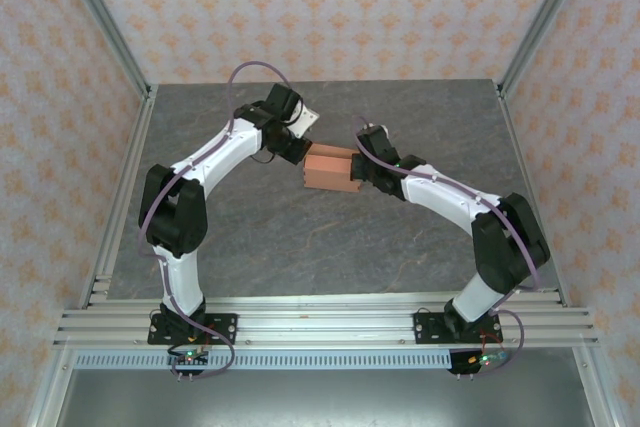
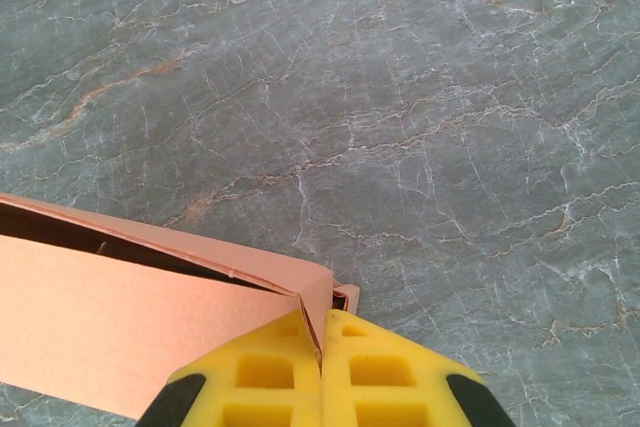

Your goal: Fold the paper box

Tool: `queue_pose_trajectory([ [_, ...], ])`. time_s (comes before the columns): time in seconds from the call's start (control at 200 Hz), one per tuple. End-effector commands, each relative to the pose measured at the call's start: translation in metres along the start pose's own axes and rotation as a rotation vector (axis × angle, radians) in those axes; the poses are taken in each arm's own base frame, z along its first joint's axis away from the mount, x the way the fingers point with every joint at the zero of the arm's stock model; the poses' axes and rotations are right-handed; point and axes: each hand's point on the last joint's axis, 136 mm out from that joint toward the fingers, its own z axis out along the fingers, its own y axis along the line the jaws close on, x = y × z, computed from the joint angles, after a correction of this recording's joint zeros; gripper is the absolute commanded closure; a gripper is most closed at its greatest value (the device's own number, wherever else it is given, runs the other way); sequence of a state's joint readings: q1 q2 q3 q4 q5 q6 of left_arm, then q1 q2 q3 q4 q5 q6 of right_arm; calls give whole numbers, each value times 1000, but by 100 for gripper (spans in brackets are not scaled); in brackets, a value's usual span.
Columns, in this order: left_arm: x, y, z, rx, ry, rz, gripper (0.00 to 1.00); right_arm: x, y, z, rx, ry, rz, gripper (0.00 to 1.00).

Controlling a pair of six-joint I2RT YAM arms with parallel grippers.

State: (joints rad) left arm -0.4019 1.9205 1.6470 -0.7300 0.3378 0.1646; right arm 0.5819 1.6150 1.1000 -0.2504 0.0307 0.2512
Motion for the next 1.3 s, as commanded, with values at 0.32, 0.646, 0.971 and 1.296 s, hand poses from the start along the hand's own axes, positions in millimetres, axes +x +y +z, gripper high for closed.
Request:
queue_pose_trajectory([
  [0.32, -8, -12, 5, -9, -42, -351, 100, 47, -3, 13, 29, 166, -26, 100],
  [0.646, -4, -12, 6, -45, -92, -453, 100, 49, -3, 14, 29, 168, -22, 100],
  [0.971, 7, -6, 9, -85, -148, -452, 100, 48, -5, 14, 39, 163, -23, 100],
  [1.296, 22, -11, 24, -57, -204, -448, 100, 49, -3, 19, 25, 143, -18, 100],
])
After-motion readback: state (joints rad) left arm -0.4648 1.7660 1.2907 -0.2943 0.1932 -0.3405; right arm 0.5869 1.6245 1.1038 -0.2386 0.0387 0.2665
